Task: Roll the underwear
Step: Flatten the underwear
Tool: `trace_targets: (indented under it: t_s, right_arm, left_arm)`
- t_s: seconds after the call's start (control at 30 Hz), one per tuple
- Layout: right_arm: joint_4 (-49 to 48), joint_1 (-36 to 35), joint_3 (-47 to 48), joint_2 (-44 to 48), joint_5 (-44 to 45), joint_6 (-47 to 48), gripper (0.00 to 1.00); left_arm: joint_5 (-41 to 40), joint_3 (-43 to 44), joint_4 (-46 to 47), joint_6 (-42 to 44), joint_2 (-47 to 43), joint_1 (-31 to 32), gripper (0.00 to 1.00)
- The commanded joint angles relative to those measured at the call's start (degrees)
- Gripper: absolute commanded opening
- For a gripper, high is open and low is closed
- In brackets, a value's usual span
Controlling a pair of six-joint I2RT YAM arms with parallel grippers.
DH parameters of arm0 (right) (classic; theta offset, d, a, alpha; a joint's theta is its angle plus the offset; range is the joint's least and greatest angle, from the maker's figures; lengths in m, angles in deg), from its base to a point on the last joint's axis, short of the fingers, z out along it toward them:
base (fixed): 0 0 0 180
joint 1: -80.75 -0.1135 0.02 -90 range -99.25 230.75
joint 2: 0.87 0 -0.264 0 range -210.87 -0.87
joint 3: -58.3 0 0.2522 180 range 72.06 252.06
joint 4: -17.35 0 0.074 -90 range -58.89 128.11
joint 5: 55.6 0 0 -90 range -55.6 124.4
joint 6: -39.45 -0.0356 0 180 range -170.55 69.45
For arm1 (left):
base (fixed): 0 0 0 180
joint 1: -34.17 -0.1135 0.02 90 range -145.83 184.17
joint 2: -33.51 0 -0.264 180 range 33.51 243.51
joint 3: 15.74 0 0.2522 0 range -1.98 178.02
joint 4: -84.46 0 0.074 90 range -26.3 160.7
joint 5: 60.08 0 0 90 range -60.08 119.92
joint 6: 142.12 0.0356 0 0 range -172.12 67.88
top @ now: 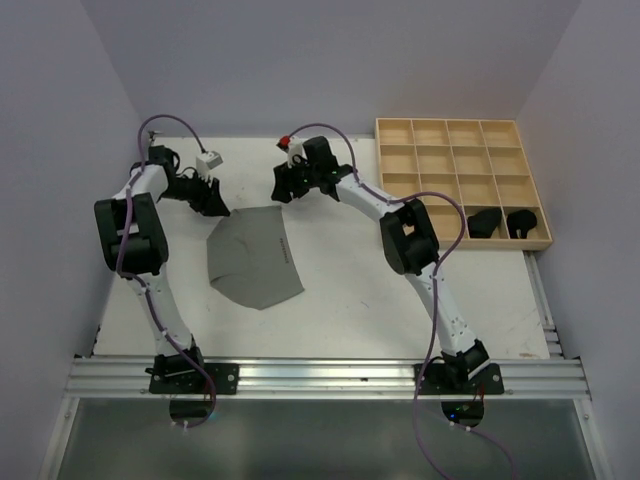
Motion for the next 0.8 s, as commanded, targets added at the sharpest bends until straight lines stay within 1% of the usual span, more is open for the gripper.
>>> trace_targets:
  t_s: [0.0, 0.07, 0.2, 0.3, 0.33, 0.43, 0.47, 0.5, 0.57, 0.6, 0.63, 0.7, 0.73, 0.77]
  right_arm:
    - [3.2, -0.6, 3.4, -2.4, -4.5, 5.1, 0.6]
    - [4.6, -0.8, 4.0, -3.0, -3.1, 8.6, 0.61]
    - [7.7, -1.0, 6.7, -5.1, -1.6, 10.9, 0.61]
    - [8.9, -1.5, 5.5, -4.8, -1.8, 12.9, 0.56]
    - [10.4, -1.6, 5.5, -4.7, -2.1, 13.3, 0.51]
    - [10.6, -2.1, 4.2, -3.8, -2.1, 15.2, 0.4]
    - [11.2, -2.1, 3.7, -3.7, -2.1, 15.9, 0.39]
    - [11.7, -2.1, 3.7, -3.8, -2.1, 16.0, 0.37]
    - [12.7, -2.1, 3.9, -3.9, -1.7, 16.2, 0.28]
    - [12.9, -2.1, 3.7, -3.8, -1.2, 16.3, 0.25]
    - [13.0, -2.1, 3.4, -3.6, 0.1, 16.3, 0.18]
    - [13.8, -2.1, 2.4, -2.8, 1.6, 16.3, 0.09]
    - [14.2, -2.0, 1.8, -2.4, 2.4, 16.2, 0.0]
    - [14.6, -1.9, 0.2, -1.7, 3.6, 16.2, 0.0]
  left_arm:
    - [1.5, 0.0, 0.8, -1.6, -1.1, 0.3, 0.52]
    - [1.0, 0.7, 1.6, -2.8, 0.3, 0.3, 0.52]
    - [0.2, 2.7, 2.9, -4.6, 2.5, 0.5, 0.52]
    - [-0.9, 3.9, 3.1, -5.5, 3.9, 1.3, 0.51]
    - [-1.3, 3.9, 3.3, -5.7, 4.1, 1.7, 0.51]
    - [-3.4, 4.0, 4.2, -5.7, 5.1, 3.7, 0.5]
    - [-4.3, 4.1, 4.4, -6.0, 5.8, 4.2, 0.49]
    - [-4.8, 4.5, 4.8, -6.1, 6.1, 5.1, 0.47]
    - [-5.4, 4.9, 4.8, -6.5, 7.3, 5.9, 0.45]
    - [-5.6, 5.4, 4.9, -6.8, 7.6, 6.4, 0.4]
    - [-5.7, 5.6, 5.1, -7.3, 7.9, 6.7, 0.38]
    - [-6.0, 5.8, 6.0, -8.2, 8.2, 7.1, 0.32]
    - [-6.2, 6.1, 6.2, -8.3, 8.2, 7.3, 0.29]
    - [-6.3, 6.2, 6.4, -8.3, 8.5, 7.5, 0.27]
